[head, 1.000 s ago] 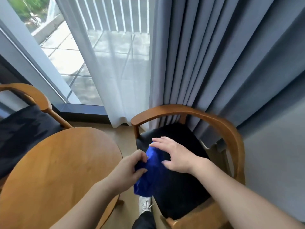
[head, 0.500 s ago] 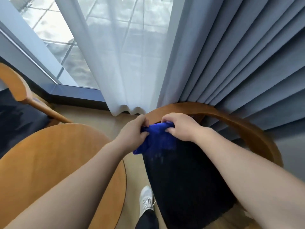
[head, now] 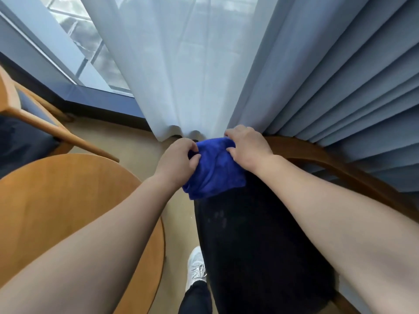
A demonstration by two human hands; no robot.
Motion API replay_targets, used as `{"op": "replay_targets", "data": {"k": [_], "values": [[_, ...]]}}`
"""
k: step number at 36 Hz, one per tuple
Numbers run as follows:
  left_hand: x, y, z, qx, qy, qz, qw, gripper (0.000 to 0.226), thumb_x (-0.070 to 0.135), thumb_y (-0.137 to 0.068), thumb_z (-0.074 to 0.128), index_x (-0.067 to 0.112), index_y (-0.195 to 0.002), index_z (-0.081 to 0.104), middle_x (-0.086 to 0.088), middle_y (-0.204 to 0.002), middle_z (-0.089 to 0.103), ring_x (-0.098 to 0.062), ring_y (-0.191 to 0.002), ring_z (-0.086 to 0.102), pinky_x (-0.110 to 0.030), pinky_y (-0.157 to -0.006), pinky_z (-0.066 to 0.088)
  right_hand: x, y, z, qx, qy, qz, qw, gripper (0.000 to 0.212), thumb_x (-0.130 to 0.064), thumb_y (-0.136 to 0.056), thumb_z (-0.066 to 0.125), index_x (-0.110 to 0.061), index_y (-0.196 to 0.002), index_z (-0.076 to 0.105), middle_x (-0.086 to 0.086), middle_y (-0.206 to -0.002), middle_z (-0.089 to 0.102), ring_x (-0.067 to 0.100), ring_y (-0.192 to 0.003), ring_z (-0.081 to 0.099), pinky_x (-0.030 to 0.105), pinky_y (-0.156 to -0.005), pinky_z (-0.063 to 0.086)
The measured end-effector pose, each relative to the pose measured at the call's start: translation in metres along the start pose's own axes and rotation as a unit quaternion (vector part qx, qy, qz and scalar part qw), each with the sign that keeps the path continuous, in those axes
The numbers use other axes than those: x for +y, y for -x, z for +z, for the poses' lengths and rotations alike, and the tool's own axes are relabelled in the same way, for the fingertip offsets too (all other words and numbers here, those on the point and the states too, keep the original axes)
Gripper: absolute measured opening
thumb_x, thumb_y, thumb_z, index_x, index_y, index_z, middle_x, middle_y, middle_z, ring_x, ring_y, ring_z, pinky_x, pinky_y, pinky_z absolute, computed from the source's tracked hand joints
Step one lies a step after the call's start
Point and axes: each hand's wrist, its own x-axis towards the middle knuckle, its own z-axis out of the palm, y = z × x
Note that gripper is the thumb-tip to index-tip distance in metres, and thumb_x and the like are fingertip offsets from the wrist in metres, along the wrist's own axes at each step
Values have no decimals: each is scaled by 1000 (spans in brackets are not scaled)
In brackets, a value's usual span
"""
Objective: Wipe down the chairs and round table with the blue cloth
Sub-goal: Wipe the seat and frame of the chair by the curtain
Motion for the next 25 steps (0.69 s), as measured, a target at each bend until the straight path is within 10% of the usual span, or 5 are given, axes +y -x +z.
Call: {"op": "replay_targets", "data": {"k": [4,10,25], "values": [[-5,9,-4,32,-5,34,999,16,11,-83,60,10,-99,63,1,-112,56,-13,-104,49,-13,-84,29,-17,21,12,117,-115,-167,972,29,-6,-80,58,0,-108,66,18,-111,64,37,-101,61,41,-87,51],[-24,26,-8,63,-13,27,998,20,0,-84,53,6,-100,64,-6,-115,58,-19,-110,51,-15,-92,31,-34,27,34,-152,84,-175,969,111,-79,-72,54,-32,-154,-5,18,-160,-11,40,-147,-5,55,-118,1],[-38,50,-4,59,-53,55,995,22,-2,-84,52,9,-98,65,-1,-109,60,-15,-101,55,-21,-87,40,-27,1,54,-67,175,-220,957,94,-66,-82,56,-26,-154,10,11,-160,13,36,-144,17,56,-114,14]]}}
